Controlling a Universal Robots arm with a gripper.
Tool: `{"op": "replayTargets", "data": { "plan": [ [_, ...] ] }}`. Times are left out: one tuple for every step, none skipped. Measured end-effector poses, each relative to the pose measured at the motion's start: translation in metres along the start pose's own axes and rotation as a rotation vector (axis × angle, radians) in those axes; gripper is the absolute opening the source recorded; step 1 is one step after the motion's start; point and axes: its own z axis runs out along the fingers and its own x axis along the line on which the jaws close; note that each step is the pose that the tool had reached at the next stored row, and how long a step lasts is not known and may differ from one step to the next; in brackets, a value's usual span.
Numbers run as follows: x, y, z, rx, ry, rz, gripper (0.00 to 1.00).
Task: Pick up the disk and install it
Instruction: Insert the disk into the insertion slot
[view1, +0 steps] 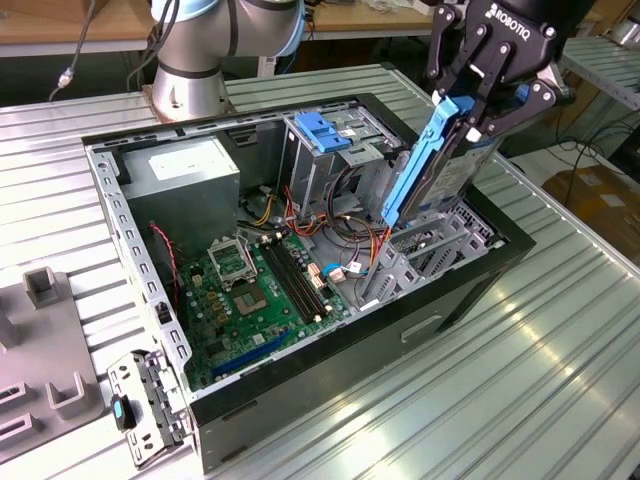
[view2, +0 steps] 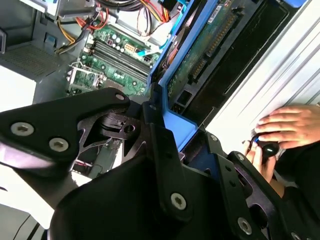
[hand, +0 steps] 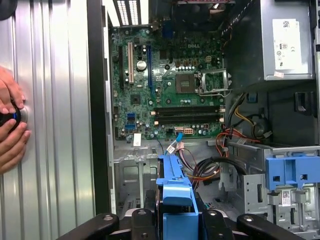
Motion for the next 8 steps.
{"op": "replayTargets", "data": {
  "plan": [
    [0.0, -0.0014, 0.0009, 0.0, 0.0001, 0.0, 0.37],
    [0.0003, -0.0029, 0.0024, 0.0, 0.0, 0.0, 0.37],
    [0.0008, -0.0041, 0.0035, 0.0, 0.0, 0.0, 0.37],
    [0.0024, -0.0058, 0.0047, 0.0, 0.0003, 0.0, 0.37],
    [0.0063, -0.0076, 0.0065, 0.0, -0.0001, 0.0, 0.37],
    [0.0076, -0.0085, 0.0072, 0.0001, 0.0004, 0.0, 0.37],
    [0.0083, -0.0089, 0.0077, 0.0001, 0.0019, 0.0, 0.37],
    [0.0089, -0.009, 0.0084, 0.0002, 0.0036, 0.0, 0.37]
  ]
}}
